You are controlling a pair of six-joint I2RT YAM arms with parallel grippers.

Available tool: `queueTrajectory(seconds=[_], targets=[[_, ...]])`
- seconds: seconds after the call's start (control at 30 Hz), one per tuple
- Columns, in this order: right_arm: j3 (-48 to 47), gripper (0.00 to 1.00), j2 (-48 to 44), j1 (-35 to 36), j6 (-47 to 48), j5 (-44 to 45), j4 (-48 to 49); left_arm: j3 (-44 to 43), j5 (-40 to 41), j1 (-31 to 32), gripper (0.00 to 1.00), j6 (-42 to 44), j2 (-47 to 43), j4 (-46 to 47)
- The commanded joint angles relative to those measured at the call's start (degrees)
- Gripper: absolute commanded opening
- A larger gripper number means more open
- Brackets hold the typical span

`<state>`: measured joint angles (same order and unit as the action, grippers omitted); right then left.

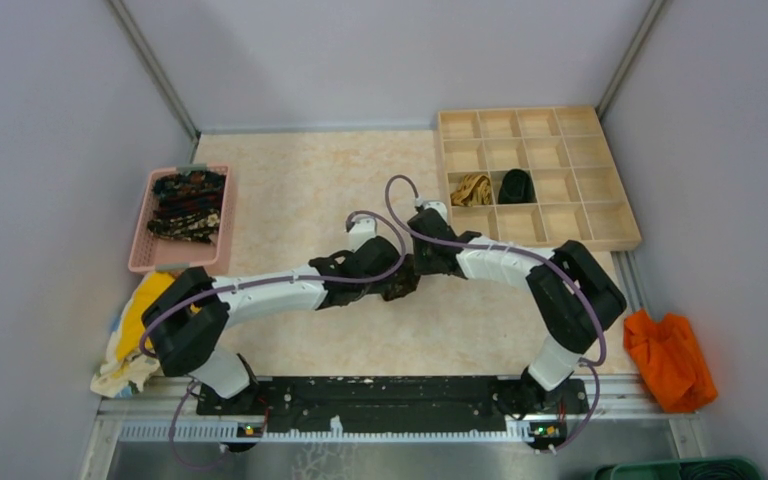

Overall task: Roll the ties
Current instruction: Roll the tie at the center of the board.

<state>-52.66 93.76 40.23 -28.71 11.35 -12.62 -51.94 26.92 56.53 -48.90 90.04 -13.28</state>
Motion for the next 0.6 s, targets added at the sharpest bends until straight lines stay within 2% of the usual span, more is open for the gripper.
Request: queueTrajectory(seconds=[0.0,0.3,0.57], targets=[[-1.91,0.25,2.64,-0.9,-0.05,0.85,-0.29,-2.07,-1.2,0.51,0.0,1.26,1.06,1.18],[2.02,0.21,2.18,-0.38,-1.26,-8.1,3.54,-3.8,-1.57,0.47,0.0,2.34,0.88,1.67],[5.05,0.2,0.36,3.86,-6.65,-14.5,5.26,-4.01,-1.18,0.42,0.0,2.92,0.77,1.44]])
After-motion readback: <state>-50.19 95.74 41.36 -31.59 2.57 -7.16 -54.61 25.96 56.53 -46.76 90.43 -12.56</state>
